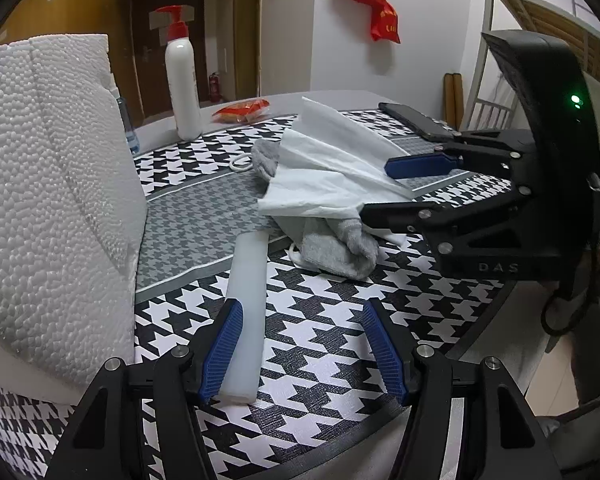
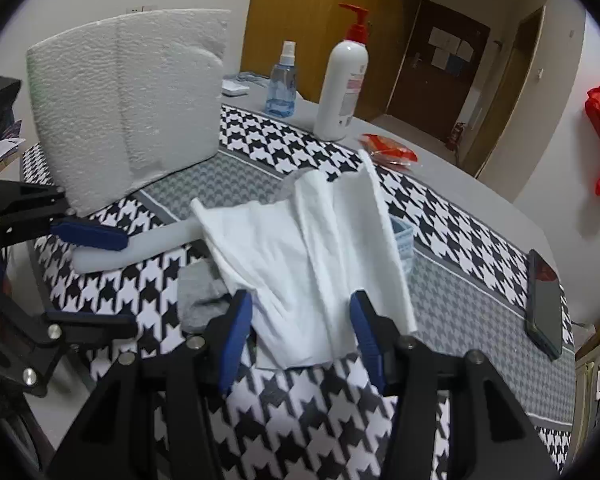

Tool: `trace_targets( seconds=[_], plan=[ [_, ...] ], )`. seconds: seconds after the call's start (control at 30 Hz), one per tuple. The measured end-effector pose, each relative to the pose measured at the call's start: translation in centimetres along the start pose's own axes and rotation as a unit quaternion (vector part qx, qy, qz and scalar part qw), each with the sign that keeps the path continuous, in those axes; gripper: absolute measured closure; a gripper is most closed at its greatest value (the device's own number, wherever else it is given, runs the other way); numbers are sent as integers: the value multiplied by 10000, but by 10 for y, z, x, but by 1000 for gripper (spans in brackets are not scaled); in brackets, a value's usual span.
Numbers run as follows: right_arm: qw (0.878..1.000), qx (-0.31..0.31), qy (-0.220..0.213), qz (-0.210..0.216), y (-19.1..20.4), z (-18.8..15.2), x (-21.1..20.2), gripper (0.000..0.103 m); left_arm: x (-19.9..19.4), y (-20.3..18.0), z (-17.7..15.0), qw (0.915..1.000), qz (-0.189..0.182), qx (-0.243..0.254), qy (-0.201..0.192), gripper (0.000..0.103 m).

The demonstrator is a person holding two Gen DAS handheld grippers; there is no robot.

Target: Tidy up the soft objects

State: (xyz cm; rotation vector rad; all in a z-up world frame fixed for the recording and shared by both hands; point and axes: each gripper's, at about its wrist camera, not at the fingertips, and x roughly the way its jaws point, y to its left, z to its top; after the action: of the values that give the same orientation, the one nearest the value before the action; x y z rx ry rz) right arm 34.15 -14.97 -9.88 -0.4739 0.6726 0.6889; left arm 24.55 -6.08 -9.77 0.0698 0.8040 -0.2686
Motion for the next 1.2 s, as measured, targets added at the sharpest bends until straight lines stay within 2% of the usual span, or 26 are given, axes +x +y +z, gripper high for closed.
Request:
trace_targets(
  seconds=[0.17,0.23,0.3,0.37,0.6,0.83,1.03,1.1,1.2],
  plan=[
    [9993,92,121,349,-4,1,11,50,1,0,0,10000,14,28,4,37],
    [9986,174,166,476,-7,1,14,89,2,0,0,10000,33,39,10,36],
    [9984,269,104,478,-10,1,12,92,2,-1,1,10000,36,35,14,36],
    [9968,436,15,671,-15,0,5,92,3,-1,2,10000,49,34,19,35],
    [9917,949,-283,820,-25,-9,-24,92,2,-1,3,10000,48,0,5,35],
    [9902,1196,-411,595,-28,-25,-57,92,1,-3,6,10000,63,43,-57,35],
    [9897,1283,-385,511,-20,-45,-78,92,1,2,4,9998,217,-16,-46,36],
    [9893,1333,-371,459,-19,-52,-84,92,-1,4,4,9993,355,-37,-82,37],
    [9881,1432,-330,455,-18,-58,-87,92,-1,9,1,9993,349,-98,-30,42]
  ],
)
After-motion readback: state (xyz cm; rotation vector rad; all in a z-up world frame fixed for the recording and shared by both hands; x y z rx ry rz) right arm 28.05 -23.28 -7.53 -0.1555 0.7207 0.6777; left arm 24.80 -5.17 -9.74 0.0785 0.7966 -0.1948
